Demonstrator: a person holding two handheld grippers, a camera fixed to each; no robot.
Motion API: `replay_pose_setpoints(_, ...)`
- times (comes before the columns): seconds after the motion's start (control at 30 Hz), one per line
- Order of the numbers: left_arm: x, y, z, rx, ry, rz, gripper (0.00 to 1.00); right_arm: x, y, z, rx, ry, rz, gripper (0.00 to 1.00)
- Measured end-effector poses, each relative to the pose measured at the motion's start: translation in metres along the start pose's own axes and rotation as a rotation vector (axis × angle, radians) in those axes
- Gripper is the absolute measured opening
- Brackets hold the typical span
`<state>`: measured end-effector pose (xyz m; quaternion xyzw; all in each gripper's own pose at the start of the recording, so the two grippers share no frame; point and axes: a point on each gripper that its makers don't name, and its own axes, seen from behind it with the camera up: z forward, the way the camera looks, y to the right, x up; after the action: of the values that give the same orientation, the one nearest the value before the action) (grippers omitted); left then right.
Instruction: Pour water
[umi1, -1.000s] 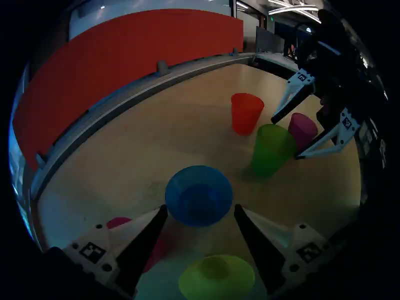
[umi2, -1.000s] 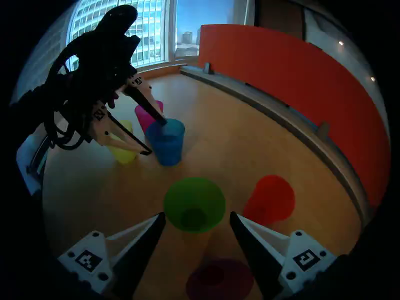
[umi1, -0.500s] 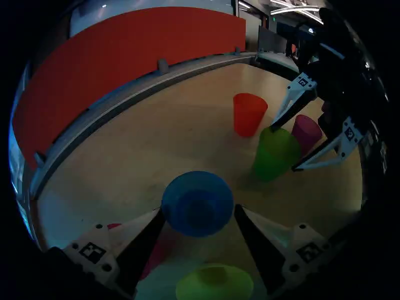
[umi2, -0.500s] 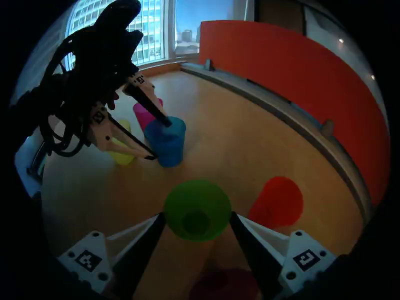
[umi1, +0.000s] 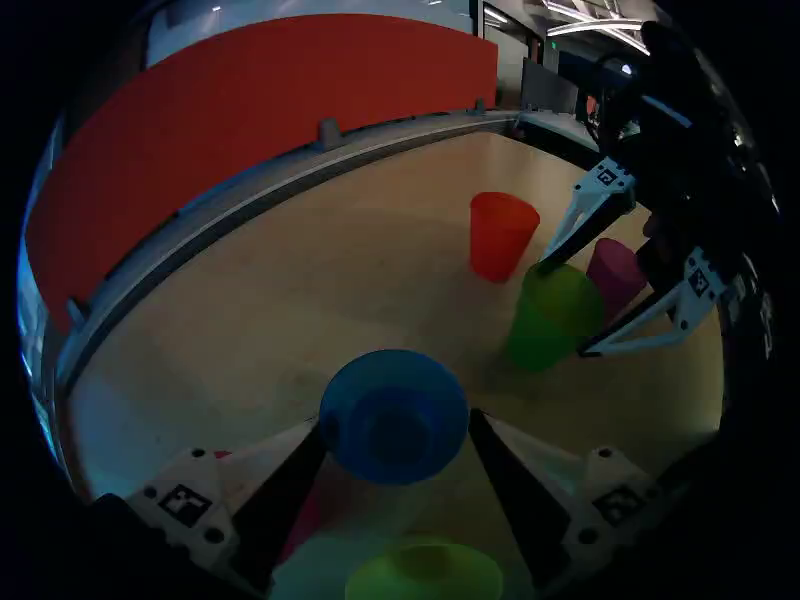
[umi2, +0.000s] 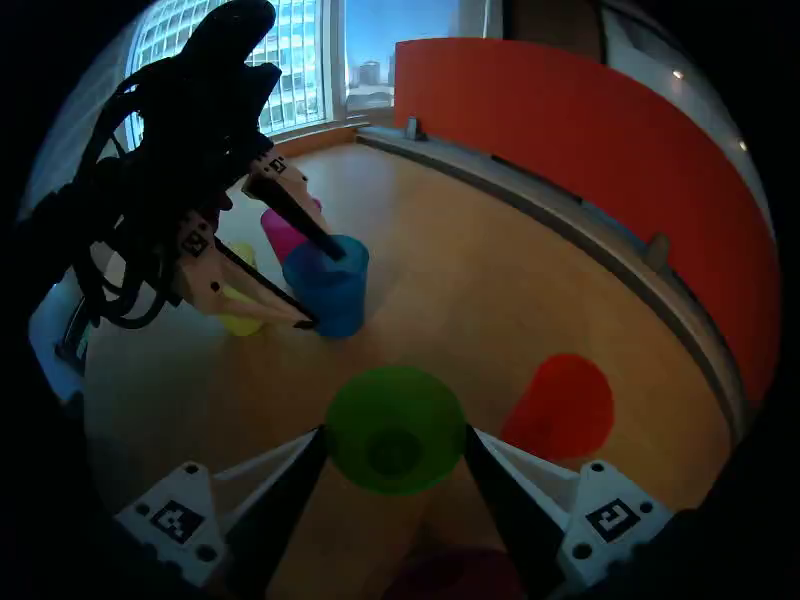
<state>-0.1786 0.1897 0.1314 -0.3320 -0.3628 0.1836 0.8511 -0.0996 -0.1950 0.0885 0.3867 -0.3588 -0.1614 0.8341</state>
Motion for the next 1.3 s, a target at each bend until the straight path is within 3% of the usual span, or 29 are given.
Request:
replay_pose_setpoints(0.2, 0.000, -0.003, 0.001, 0.011, 0.005, -0.002, 0.90, 0.000, -0.001, 0.001, 0.007, 0.003, -0.002, 0.93)
replay_pose_setpoints(0.87, 0.001, 0.001, -0.002, -0.020, 0.022, -0.018, 0.86, 0.003, -0.002, -0.004, 0.010, 0.020, 0.004, 0.93)
replay_pose_setpoints(1.3, 0.019, 0.002, -0.024, -0.004, 0.085, -0.011, 0.86, 0.016, -0.002, -0.023, -0.008, 0.064, 0.000, 0.93)
